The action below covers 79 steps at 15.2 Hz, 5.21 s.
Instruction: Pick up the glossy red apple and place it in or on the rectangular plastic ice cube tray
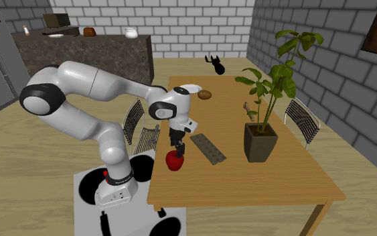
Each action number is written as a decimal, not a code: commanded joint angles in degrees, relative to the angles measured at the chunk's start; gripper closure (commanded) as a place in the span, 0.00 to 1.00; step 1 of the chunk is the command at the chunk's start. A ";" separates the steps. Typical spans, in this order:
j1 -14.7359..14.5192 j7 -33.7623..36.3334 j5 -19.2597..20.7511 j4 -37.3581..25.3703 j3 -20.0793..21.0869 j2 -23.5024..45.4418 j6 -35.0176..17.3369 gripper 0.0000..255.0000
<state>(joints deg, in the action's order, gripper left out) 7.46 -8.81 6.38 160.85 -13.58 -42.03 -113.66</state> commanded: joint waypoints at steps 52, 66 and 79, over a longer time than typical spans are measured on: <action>-7.48 6.07 -9.70 -51.88 5.84 35.92 15.93 1.00; -7.47 5.27 -10.03 -42.61 5.78 37.32 5.30 1.00; -7.47 4.68 -10.44 -38.53 5.74 39.12 -0.54 1.00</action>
<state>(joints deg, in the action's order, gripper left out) -0.03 -4.12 -4.07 122.18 -7.82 -2.98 -114.19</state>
